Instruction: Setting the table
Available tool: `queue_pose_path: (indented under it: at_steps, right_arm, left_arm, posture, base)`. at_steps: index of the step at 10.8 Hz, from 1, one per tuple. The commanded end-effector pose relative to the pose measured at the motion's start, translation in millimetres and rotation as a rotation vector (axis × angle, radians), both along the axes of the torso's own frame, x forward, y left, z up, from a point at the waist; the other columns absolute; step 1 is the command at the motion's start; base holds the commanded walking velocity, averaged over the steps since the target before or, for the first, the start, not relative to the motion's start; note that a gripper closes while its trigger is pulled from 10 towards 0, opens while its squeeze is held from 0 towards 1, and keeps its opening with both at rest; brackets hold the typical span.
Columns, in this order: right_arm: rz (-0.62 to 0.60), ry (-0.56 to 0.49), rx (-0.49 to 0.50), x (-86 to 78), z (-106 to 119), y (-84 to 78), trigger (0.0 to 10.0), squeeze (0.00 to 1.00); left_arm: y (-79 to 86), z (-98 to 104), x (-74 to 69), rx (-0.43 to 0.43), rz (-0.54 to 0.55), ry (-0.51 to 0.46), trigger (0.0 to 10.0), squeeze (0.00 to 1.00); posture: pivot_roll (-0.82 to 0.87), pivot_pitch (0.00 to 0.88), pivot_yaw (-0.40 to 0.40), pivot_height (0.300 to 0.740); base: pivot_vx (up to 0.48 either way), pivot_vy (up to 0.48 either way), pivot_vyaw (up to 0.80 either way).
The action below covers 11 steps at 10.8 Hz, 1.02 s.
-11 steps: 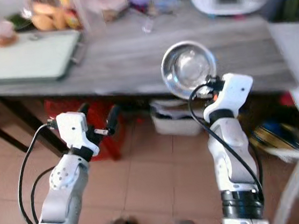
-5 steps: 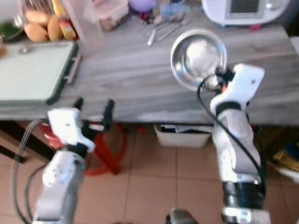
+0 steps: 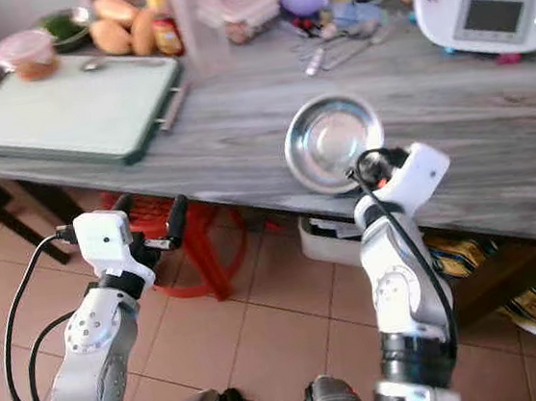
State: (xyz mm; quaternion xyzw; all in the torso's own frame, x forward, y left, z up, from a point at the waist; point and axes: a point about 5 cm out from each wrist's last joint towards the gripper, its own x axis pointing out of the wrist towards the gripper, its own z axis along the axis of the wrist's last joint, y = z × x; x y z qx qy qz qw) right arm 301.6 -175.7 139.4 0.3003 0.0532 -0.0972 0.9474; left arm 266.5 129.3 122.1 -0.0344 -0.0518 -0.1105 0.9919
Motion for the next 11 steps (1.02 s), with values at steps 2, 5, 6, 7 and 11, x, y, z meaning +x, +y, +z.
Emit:
queue_pose_path:
  at_steps: [2, 5, 6, 7, 11]
  right_arm:
    - [-0.009, 0.014, 0.072, -5.0, 7, -0.5, 10.0, 0.00]
    - [-0.072, 0.008, 0.057, 0.7, 13, -17.7, 10.0, 0.00]
    - [-0.078, 0.009, 0.061, 3.9, 15, -20.6, 10.0, 0.13]
    - [-0.077, 0.005, 0.065, 8.9, 19, -22.0, 10.0, 0.98]
    - [-0.039, 0.009, 0.042, 15.3, 17, -18.6, 10.0, 1.00]
  left_arm:
    - [-1.3, 3, 1.2, -0.003, -0.009, -0.003, 10.0, 0.00]
    - [-5.1, 3, 2.8, -0.005, -0.021, -0.002, 10.0, 0.00]
    - [-5.2, 3, 3.0, -0.005, -0.023, -0.002, 10.0, 0.00]
    - [-4.9, 3, 3.2, -0.003, -0.024, -0.002, 10.0, 0.00]
    - [-4.1, 4, 3.0, -0.002, -0.020, -0.002, 10.0, 0.00]
  posture:
    - [-0.05, 0.152, 0.035, 0.740]
    - [-0.06, 0.148, 0.042, 0.740]
    - [-0.06, 0.148, 0.043, 0.740]
    - [-0.06, 0.147, 0.041, 0.740]
    - [-0.05, 0.145, 0.043, 0.740]
  base:
    - [0.000, 0.000, 0.00]
    - [0.000, 0.000, 0.00]
    - [0.000, 0.000, 0.00]
    - [0.000, 0.000, 0.00]
    - [0.000, 0.000, 0.00]
